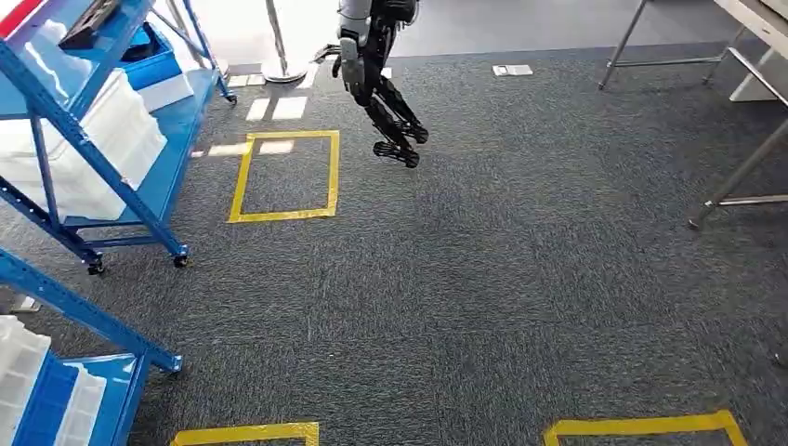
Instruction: Take the parts from the cabinet and place them on the table.
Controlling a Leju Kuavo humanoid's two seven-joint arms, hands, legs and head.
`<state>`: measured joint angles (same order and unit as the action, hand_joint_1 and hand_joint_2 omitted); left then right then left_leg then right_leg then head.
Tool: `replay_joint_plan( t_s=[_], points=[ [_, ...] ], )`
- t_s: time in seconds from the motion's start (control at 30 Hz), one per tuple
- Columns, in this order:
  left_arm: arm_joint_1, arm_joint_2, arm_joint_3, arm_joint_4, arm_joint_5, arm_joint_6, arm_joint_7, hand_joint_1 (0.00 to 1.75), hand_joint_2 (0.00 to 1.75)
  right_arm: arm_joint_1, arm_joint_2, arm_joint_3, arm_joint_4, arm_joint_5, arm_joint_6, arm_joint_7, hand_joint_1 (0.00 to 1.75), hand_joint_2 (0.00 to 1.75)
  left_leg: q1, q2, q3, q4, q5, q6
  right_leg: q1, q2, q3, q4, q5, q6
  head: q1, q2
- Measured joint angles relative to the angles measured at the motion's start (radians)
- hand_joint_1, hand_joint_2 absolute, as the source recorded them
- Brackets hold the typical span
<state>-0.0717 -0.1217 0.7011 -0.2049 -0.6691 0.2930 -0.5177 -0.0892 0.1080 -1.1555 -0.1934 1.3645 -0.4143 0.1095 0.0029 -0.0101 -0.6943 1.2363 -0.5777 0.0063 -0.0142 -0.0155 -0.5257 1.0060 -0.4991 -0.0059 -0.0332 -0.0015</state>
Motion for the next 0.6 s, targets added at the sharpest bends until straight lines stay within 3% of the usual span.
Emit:
replay_joint_plan(
  t_s=[0.03, 0.07, 0.1, 0.13, 0.17, 0.2, 0.23, 0.37, 0.4, 0.43, 0.47, 0.53, 0.57, 0.6],
  points=[
    [0.0, 0.0, 0.0, 0.0, -0.001, -0.002, 0.0, 0.0, 0.0, 0.001, -0.001, 0.0, 0.0, 0.0, 0.0, 0.0, 0.0, 0.0, 0.002, 0.004, -0.036, 0.071, -0.025, -0.003, 0.002, -0.013, -0.001, 0.0, -0.001, -0.002, 0.001, 0.0],
    [0.002, 0.0, 0.0, 0.0, -0.001, -0.004, 0.0, 0.0, 0.0, 0.0, -0.001, 0.0, 0.0, 0.0, 0.0, 0.0, 0.0, 0.0, 0.005, 0.005, -0.05, 0.095, -0.023, -0.004, 0.004, -0.024, -0.001, 0.0, -0.002, -0.002, 0.0, 0.0],
    [0.004, 0.0, 0.0, 0.0, 0.0, -0.006, 0.0, 0.0, 0.0, 0.0, -0.001, 0.0, 0.0, 0.0, 0.0, 0.0, 0.0, 0.0, 0.006, 0.007, -0.039, 0.072, 0.0, -0.004, 0.005, -0.036, -0.001, 0.0, -0.003, -0.003, 0.001, 0.0],
    [0.004, 0.0, 0.0, 0.0, 0.0, -0.007, 0.0, 0.0, 0.0, -0.001, -0.001, 0.0, 0.0, 0.0, 0.001, 0.0, 0.0, 0.0, 0.006, 0.01, -0.011, 0.016, 0.033, -0.002, 0.005, -0.045, 0.001, 0.0, -0.004, -0.004, 0.0, 0.0],
    [0.003, 0.0, 0.0, 0.0, 0.0, -0.007, 0.0, 0.0, 0.0, -0.002, 0.0, 0.0, 0.0, 0.0, 0.002, 0.0, 0.0, 0.0, 0.006, 0.023, 0.043, -0.083, 0.077, 0.002, 0.005, -0.055, 0.003, 0.0, -0.007, -0.001, 0.0, 0.0],
    [0.002, 0.0, 0.0, 0.0, 0.001, -0.007, 0.0, 0.0, 0.0, -0.003, 0.0, 0.0, 0.0, 0.0, 0.002, 0.0, 0.0, 0.0, 0.003, 0.059, 0.098, -0.174, 0.107, 0.009, 0.006, -0.063, 0.006, 0.0, -0.008, -0.001, 0.0, 0.0],
    [-0.001, 0.001, 0.0, 0.0, 0.001, -0.007, 0.0, 0.0, 0.0, -0.002, 0.001, 0.0, 0.0, 0.0, 0.002, -0.001, 0.0, 0.0, -0.006, 0.089, 0.115, -0.208, 0.099, 0.014, 0.014, -0.072, 0.009, 0.002, -0.012, 0.006, 0.001, 0.0],
    [0.002, 0.002, 0.0, 0.0, 0.002, -0.005, 0.001, 0.0, 0.0, -0.006, 0.004, 0.0, 0.0, 0.0, 0.003, -0.001, 0.0, 0.0, -0.015, 0.046, 0.11, -0.219, 0.107, 0.034, 0.013, -0.106, 0.019, -0.006, -0.017, 0.025, 0.003, 0.0],
    [0.004, 0.001, 0.0, 0.0, 0.002, -0.004, 0.002, 0.0, 0.0, -0.007, 0.004, 0.001, 0.0, 0.0, 0.003, -0.001, 0.0, 0.0, 0.0, 0.034, 0.125, -0.236, 0.12, 0.042, 0.015, -0.087, 0.013, 0.007, -0.026, 0.033, 0.005, 0.0],
    [0.003, 0.001, 0.0, 0.0, 0.002, -0.003, 0.002, 0.0, 0.0, -0.006, 0.004, 0.001, 0.0, 0.0, 0.003, -0.002, 0.0, 0.0, 0.0, 0.026, 0.126, -0.241, 0.124, 0.049, 0.012, -0.036, 0.002, 0.043, -0.049, 0.028, 0.006, 0.0],
    [0.0, 0.002, 0.001, 0.0, 0.004, -0.003, 0.002, 0.0, 0.0, -0.003, 0.006, 0.001, 0.0, 0.0, 0.003, -0.002, 0.0, 0.0, 0.0, 0.014, 0.124, -0.241, 0.125, 0.051, 0.009, -0.006, -0.035, 0.118, -0.084, 0.021, 0.009, 0.0],
    [-0.002, 0.001, 0.0, 0.0, 0.001, -0.002, 0.002, 0.0, 0.0, 0.0, 0.006, 0.001, 0.0, 0.0, 0.003, -0.002, 0.0, 0.0, -0.001, -0.014, 0.123, -0.241, 0.126, 0.052, 0.004, 0.008, -0.112, 0.27, -0.138, 0.017, 0.011, 0.0],
    [-0.001, 0.001, 0.0, 0.0, 0.001, -0.001, 0.002, 0.0, 0.0, 0.001, 0.006, 0.0, 0.0, 0.0, 0.003, -0.002, 0.0, 0.0, -0.001, -0.028, 0.124, -0.241, 0.125, 0.051, 0.004, 0.009, -0.136, 0.31, -0.144, 0.024, 0.012, 0.0],
    [0.002, 0.001, 0.001, 0.0, 0.001, -0.001, 0.003, 0.0, 0.0, 0.002, 0.006, 0.0, 0.0, 0.0, 0.003, -0.003, 0.0, 0.0, 0.0, -0.043, 0.125, -0.24, 0.125, 0.051, 0.002, 0.01, -0.135, 0.296, -0.129, 0.034, 0.011, 0.0]
  ],
)
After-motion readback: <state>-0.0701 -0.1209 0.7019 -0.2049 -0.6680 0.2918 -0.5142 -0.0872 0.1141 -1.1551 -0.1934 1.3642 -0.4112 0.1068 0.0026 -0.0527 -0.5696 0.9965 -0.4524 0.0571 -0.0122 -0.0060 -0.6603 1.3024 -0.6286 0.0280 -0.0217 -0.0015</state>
